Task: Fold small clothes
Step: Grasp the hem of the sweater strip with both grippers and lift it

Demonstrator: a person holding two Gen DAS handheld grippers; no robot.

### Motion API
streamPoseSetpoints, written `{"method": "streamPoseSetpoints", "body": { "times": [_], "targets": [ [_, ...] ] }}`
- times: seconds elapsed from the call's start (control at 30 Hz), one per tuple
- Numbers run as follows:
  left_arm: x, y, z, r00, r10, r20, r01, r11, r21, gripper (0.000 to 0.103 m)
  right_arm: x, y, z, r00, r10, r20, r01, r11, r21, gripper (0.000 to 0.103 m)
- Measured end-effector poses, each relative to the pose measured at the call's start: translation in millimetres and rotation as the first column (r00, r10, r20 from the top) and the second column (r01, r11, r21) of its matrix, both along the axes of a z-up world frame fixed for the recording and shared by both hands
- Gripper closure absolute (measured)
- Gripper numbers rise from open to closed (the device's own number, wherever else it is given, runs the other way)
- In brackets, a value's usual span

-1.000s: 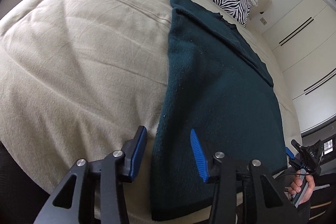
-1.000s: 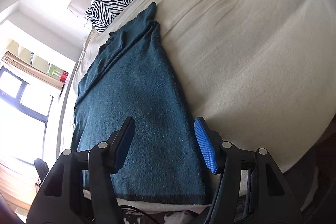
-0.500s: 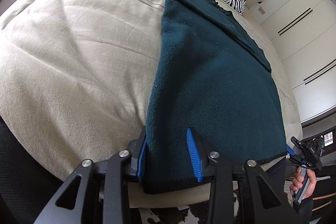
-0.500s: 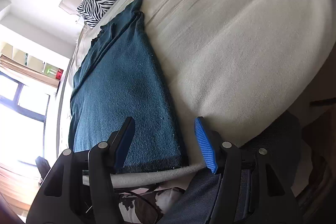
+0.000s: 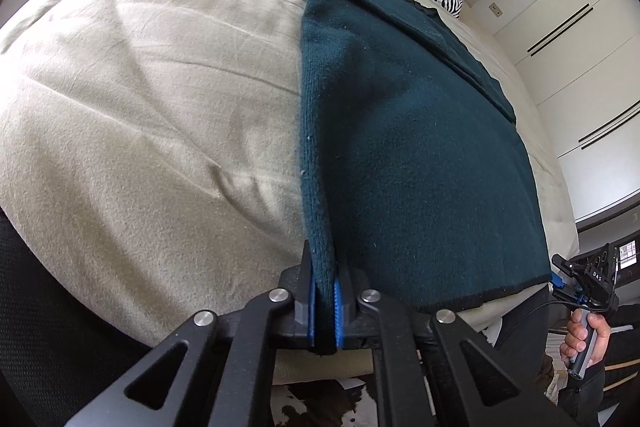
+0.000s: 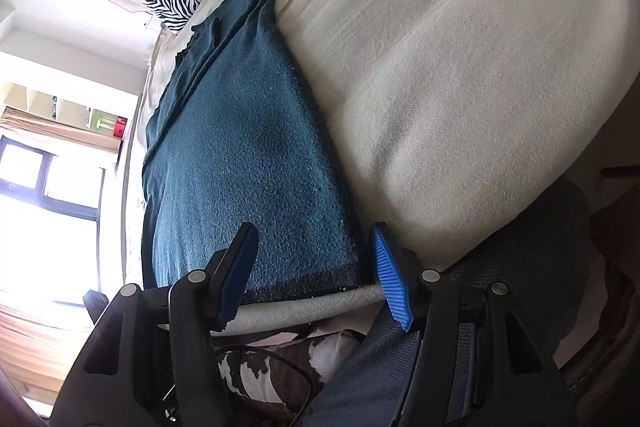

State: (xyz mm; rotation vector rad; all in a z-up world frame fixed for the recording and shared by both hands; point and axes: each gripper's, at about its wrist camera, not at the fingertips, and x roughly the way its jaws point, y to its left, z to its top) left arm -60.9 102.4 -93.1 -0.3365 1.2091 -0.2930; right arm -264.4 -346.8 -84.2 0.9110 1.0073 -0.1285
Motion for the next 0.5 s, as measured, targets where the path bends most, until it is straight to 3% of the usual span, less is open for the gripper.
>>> {"method": "streamPoseSetpoints", "body": {
  "times": [0.07, 0.1, 0.13, 0.5],
  "targets": [
    [-0.4, -2.8, 1.4, 1.0, -0.009, 0.003, 0.009, 1.0, 0.008, 0.095, 3.1, 3.9, -3.0, 0.999, 0.021, -0.024, -0.022, 1.0, -0.018, 0.079],
    [-1.4, -2.4, 2.2, 1.0, -0.013, 0.006, 0.013, 1.0, 0.011, 0.096, 2.9, 3.2, -5.7, 0.999, 0.019, -0.031, -0.02, 1.0, -0.023, 0.082],
    [-2.1, -3.2, 3.1, 1.0, -0.016, 0.008, 0.016, 1.0, 0.012, 0.096, 2.4, 2.8, -7.0, 0.999, 0.013, -0.033, -0.014, 1.0, -0.024, 0.093],
    [-8.3, 8.9, 14.7, 0.999, 0.032, 0.014, -0.031, 0.994, -0.102, 0.097, -7.7, -13.0, 19.2, 0.994, -0.056, 0.097, 0.054, 0.998, 0.029, 0.097]
  ]
}}
